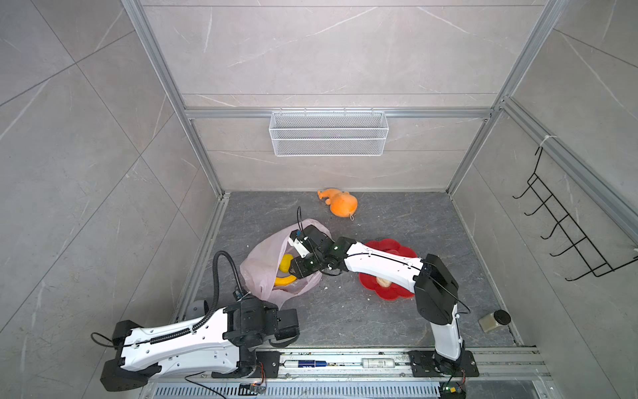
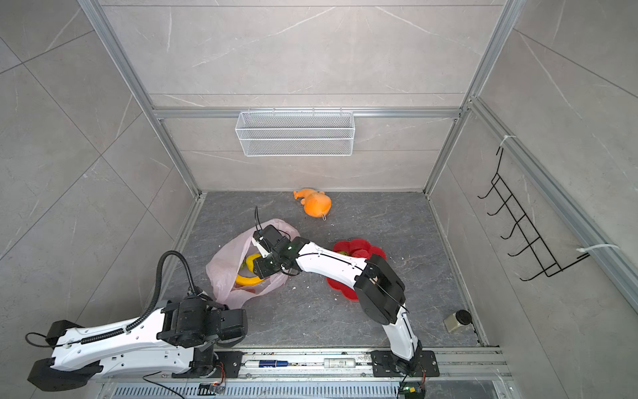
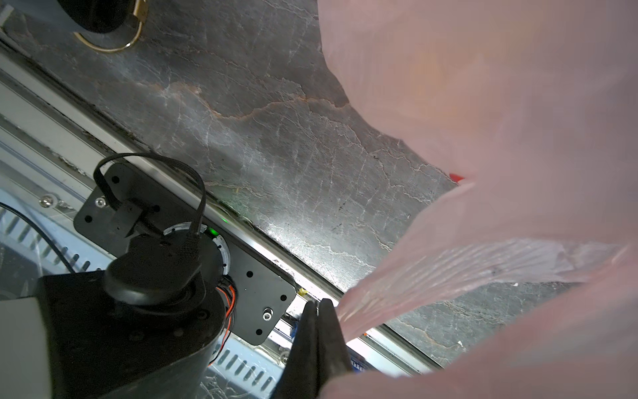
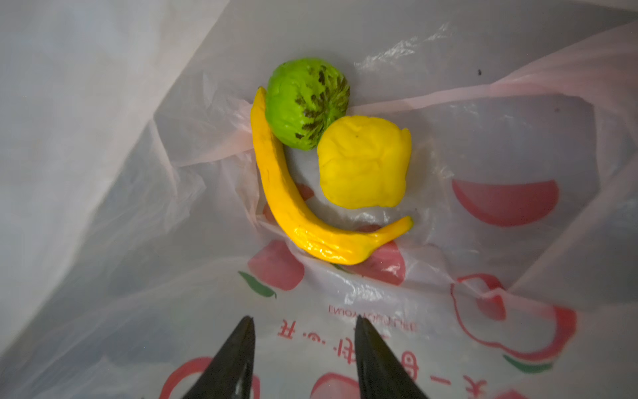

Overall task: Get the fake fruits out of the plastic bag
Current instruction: 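Move the right gripper back into the bag over the yellow fruit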

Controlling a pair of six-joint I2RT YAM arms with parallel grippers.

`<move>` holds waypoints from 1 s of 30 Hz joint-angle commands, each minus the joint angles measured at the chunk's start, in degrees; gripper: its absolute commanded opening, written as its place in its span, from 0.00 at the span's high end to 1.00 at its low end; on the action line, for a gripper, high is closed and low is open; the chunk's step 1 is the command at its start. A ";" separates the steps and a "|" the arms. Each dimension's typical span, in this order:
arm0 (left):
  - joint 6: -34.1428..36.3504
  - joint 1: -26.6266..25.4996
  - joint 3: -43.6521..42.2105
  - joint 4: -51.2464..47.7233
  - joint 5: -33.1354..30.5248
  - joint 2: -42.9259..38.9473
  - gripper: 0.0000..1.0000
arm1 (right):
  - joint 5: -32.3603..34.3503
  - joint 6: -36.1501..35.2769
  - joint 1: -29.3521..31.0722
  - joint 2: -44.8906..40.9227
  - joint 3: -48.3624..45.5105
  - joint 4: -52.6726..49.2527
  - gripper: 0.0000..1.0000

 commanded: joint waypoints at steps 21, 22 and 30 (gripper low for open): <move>-15.78 -0.32 -1.28 -9.59 -2.57 3.44 1.00 | -2.57 -7.57 -5.19 12.90 13.62 0.37 0.19; -15.49 -0.38 -1.15 -9.59 -2.88 2.78 1.00 | -3.26 -7.74 -5.19 13.04 13.55 0.84 0.19; -13.20 -0.36 -0.13 -7.89 -9.21 -0.08 1.00 | -4.43 -8.90 -3.93 14.12 15.16 2.48 0.19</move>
